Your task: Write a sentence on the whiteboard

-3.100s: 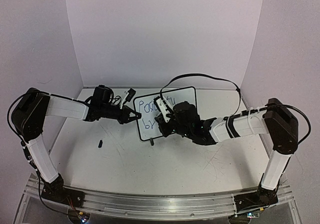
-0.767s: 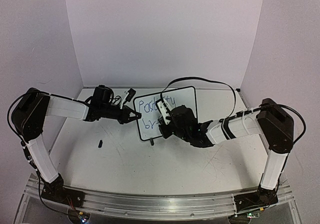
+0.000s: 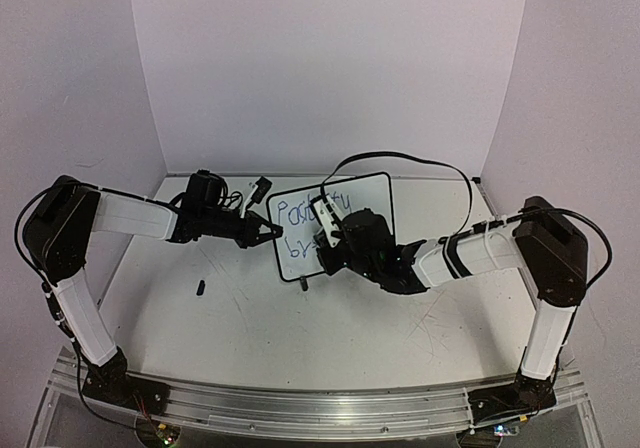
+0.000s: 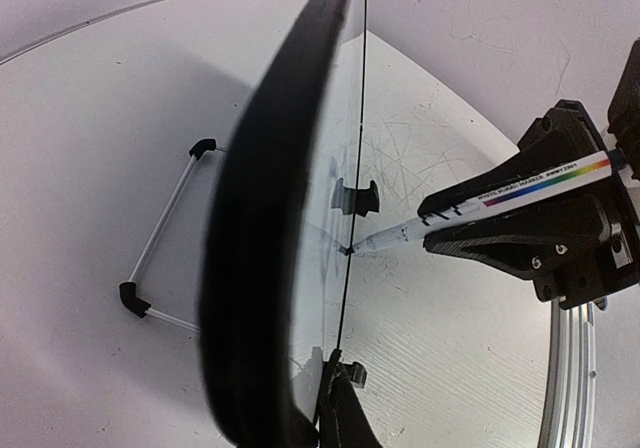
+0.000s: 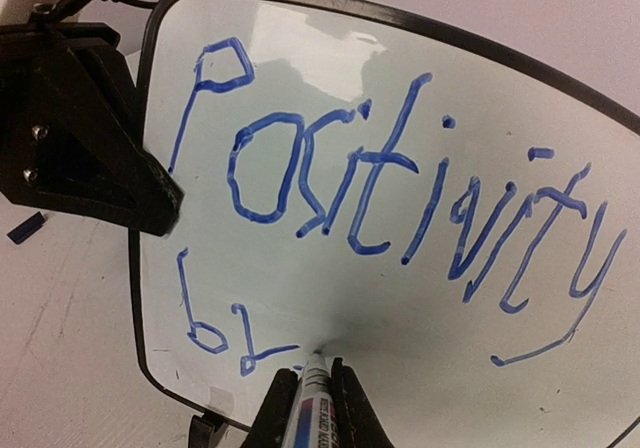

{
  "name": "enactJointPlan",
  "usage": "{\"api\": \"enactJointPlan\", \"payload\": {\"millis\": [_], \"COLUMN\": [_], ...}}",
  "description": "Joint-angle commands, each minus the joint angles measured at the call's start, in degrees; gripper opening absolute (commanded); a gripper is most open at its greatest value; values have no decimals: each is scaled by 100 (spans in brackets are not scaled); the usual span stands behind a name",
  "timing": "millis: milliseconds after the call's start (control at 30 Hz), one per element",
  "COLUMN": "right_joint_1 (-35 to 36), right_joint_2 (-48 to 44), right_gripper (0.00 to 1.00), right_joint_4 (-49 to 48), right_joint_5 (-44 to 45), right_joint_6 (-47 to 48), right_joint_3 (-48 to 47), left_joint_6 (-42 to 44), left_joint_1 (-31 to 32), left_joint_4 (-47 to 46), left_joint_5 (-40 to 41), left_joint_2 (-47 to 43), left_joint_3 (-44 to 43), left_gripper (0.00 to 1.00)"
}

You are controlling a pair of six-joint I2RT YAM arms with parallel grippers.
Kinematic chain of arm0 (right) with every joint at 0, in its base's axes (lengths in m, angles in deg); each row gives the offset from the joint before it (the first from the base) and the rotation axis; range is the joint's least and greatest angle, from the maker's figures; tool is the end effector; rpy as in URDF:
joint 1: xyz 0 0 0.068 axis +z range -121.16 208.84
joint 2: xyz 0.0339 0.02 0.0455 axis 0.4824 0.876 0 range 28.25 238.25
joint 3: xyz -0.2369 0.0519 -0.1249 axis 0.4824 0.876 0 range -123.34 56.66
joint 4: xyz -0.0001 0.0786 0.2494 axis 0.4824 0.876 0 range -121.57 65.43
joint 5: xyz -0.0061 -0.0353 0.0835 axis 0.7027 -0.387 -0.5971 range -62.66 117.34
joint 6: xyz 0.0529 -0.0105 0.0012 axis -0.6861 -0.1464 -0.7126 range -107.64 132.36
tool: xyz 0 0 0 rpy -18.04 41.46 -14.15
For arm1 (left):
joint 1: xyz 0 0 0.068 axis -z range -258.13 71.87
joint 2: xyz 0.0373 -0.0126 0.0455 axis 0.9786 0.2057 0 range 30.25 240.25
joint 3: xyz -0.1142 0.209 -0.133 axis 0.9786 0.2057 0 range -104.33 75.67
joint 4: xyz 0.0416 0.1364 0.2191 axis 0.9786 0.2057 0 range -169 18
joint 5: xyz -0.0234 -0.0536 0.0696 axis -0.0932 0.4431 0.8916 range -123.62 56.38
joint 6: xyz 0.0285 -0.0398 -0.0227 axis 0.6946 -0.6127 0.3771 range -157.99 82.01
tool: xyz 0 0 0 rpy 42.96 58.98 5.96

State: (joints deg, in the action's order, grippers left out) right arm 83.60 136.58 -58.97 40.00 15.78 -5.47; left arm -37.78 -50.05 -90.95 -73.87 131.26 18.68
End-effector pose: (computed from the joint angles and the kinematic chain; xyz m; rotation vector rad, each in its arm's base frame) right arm 0.2481 0.3376 0.1936 -0.7938 1.7379 0.4001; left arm 0.3191 -0.1964 0.1918 0.9301 1.9403 -1.0311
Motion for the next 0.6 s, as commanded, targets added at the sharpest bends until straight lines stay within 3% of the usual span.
{"api": "enactJointPlan", "payload": {"millis": [0,567], "right_joint_1": [-61,-25], "right_joint_2": [56,154], "right_gripper": [0,0], "right_joint_4": [-272,-52], "right_joint_5": [-73,-191], "right_joint_6": [-36,-297], "right_joint_3": [-284,-44], "left_joint_6": [474,482], "left_joint_1": [-153,-152], "left_joint_4": [342,340], "left_joint_5": [1465,1467], "left_joint_2": [146,148], "left_joint_3": [-90,-81], "left_gripper": [0,0]}}
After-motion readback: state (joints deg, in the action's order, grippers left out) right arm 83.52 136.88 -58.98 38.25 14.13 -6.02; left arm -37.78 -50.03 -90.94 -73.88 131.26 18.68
